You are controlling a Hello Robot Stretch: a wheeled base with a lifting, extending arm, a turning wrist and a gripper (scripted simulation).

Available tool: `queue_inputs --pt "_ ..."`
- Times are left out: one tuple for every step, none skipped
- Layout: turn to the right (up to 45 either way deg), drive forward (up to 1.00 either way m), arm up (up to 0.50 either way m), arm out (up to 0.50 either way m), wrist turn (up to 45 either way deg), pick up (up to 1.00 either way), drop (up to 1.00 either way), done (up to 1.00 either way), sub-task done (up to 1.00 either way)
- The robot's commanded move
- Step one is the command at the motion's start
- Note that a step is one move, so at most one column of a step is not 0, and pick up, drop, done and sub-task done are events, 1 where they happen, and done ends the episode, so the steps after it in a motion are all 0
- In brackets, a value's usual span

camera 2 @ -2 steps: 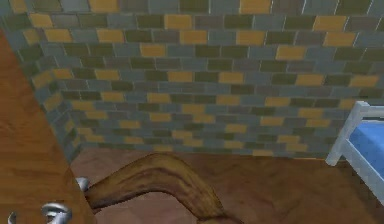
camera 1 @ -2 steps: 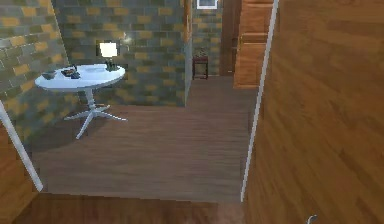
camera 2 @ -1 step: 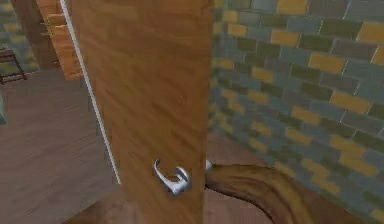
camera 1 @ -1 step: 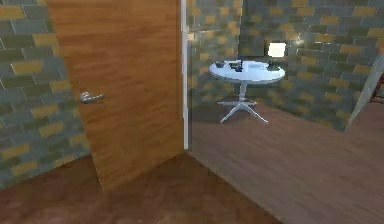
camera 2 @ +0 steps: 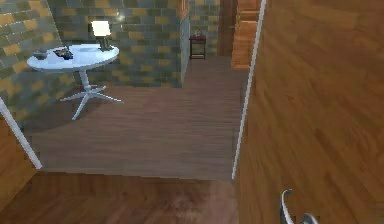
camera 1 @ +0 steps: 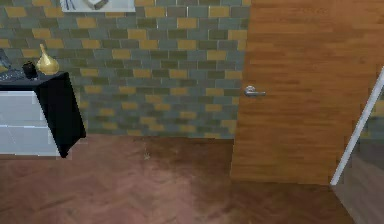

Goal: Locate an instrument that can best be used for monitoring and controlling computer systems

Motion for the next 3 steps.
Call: queue_inputs --pt "-12.0 0.0 0.0 0.0 0.0 0.0 0.0 0.0 0.0" --pt "0.0 0.1 0.0 0.0 0.0 0.0 0.0 0.0 0.0" --pt "45.0 0.0 0.0 0.0 0.0 0.0 0.0 0.0 0.0"
